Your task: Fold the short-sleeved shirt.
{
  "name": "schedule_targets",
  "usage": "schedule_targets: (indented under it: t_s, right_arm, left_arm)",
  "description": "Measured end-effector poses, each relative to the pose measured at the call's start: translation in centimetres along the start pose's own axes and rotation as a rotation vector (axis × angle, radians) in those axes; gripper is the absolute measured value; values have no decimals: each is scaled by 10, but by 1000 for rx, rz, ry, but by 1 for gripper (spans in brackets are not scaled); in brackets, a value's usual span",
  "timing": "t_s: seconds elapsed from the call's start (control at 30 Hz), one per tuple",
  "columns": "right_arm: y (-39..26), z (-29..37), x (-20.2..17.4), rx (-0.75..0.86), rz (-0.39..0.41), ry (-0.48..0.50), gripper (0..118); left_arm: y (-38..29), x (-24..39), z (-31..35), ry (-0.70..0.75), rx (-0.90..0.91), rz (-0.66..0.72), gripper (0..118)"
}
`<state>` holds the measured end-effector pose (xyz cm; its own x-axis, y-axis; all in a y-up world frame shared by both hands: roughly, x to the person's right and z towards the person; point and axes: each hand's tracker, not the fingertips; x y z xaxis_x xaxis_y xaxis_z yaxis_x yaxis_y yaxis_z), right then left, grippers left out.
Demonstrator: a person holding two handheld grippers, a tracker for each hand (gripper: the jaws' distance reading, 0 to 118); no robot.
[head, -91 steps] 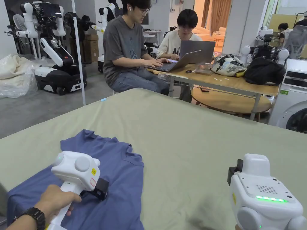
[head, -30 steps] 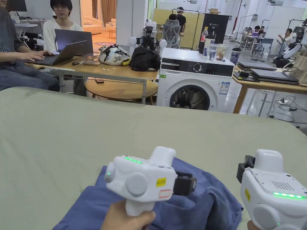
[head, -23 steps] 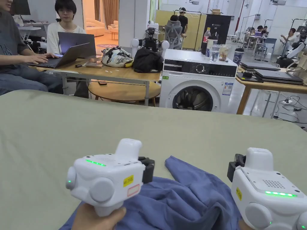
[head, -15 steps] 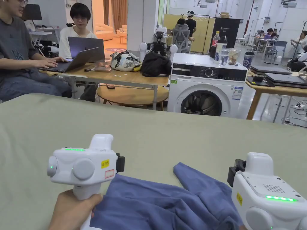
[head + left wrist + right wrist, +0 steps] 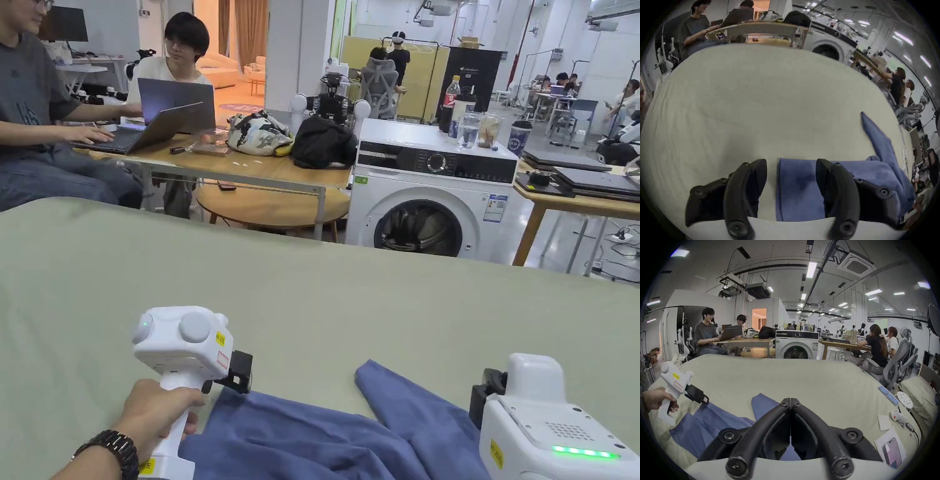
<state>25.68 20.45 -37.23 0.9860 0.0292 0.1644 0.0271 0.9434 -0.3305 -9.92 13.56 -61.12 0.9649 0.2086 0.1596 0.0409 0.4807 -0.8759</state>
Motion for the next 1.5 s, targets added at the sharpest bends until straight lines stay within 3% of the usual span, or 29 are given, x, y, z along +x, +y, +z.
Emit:
schedule_targets:
  t_s: [0.1,0.13,0.17,0.2,0.27,0.33,0.4,0.43,0.5,0.53,0.63,0.67,0.87,0.97,1.03,1.1,1.2,1.27,1.5]
  right_arm:
    - [-3,-2,12,-24,6,-12,0]
    - [-5,-3,17,-34,12,-15,0]
    - [-5,-5,22,-46,17,-19,0]
    - [-4,-7,27,-59,18,-25,0]
    - [-1,-15,37,-92,15,-30,0]
    - [4,-27,48,-164,11,-26,0]
    - [10,-45,57,-244,12,-7,1]
    - [12,-54,61,-268,7,8,6]
    - [14,-78,67,-349,31,15,39]
    - [14,-89,68,-371,38,22,39]
    - [6,-127,70,-490,69,69,60]
    - [0,-140,71,-535,78,71,61]
    - [-32,-192,68,-695,46,117,61]
    - [-40,-200,61,-710,81,103,58]
    - [-39,-195,55,-662,133,101,41]
    - [-38,-189,47,-660,147,133,0]
    - [-35,-185,45,-625,162,117,0]
    - [-28,-174,52,-561,129,110,0]
    - [24,-116,100,-358,83,-32,0]
  left_arm:
    - [-7,14,-25,35,-83,-60,58]
    - [-12,23,-21,76,-15,-118,45]
    - [-18,32,-20,113,32,-164,17]
    - [-21,42,-22,120,35,-229,0]
    - [-26,55,-22,55,29,-285,0]
    - [-35,56,-8,80,36,-270,0]
    - [-38,50,6,-18,72,-209,0]
    - [-39,43,11,-15,98,-189,0]
    - [-44,41,31,-11,155,-189,0]
    - [-46,39,40,-13,175,-184,0]
    - [-52,28,68,-46,210,-145,0]
    - [-53,25,74,-48,218,-138,0]
    - [-63,15,96,-46,254,-149,0]
    - [-66,12,95,-38,248,-152,0]
    - [-68,11,95,-33,245,-156,0]
    - [-69,12,93,-27,239,-159,0]
    - [-70,10,93,-24,239,-153,0]
    - [-71,6,99,-29,249,-143,0]
    - [-59,-11,139,6,330,-123,0]
